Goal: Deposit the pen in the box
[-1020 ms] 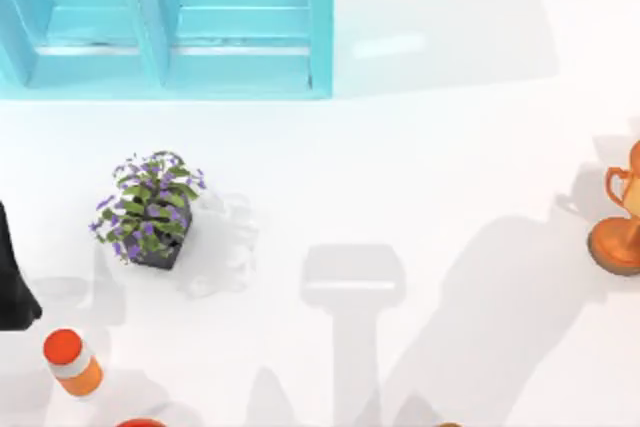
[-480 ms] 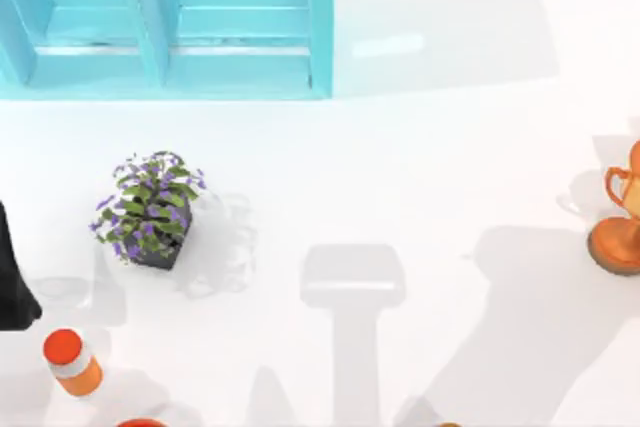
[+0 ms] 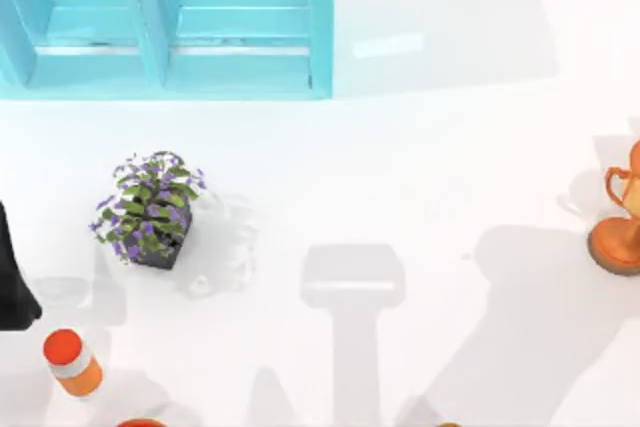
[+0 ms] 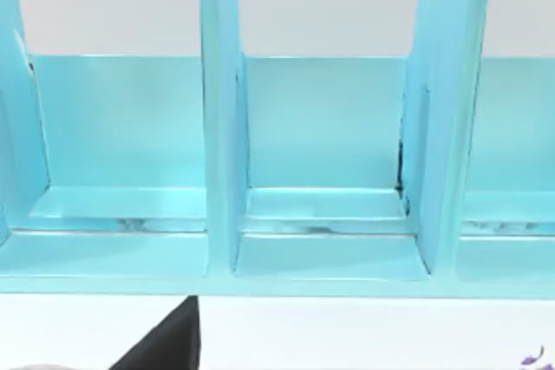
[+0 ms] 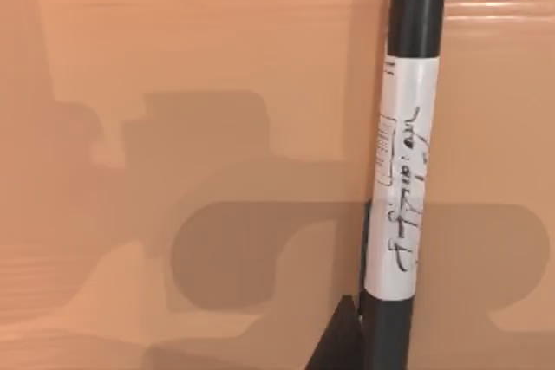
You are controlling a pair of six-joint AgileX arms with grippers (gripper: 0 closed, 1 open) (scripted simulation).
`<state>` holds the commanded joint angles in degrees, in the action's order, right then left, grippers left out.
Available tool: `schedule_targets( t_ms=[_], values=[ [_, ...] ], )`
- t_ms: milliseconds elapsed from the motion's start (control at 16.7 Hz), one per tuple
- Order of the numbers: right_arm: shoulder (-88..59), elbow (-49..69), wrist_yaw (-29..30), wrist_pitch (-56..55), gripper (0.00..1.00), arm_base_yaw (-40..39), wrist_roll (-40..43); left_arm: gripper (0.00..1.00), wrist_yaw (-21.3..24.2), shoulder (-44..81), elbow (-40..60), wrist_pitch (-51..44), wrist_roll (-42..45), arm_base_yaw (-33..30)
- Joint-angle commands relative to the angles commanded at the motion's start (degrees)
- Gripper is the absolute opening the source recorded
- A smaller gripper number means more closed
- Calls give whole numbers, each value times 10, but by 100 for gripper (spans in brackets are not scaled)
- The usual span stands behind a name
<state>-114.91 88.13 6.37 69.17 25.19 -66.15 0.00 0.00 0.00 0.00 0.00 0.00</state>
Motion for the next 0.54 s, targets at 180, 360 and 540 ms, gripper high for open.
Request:
schedule_targets(
  t_ms=[180, 360, 540],
  values=[
    [0, 0, 0, 0, 98, 0, 0, 100, 0, 0, 0, 0, 0, 0],
    [0, 0, 0, 0, 100, 0, 0, 100, 0, 0, 0, 0, 0, 0],
    [0, 0, 0, 0, 100, 0, 0, 100, 0, 0, 0, 0, 0, 0]
  ],
)
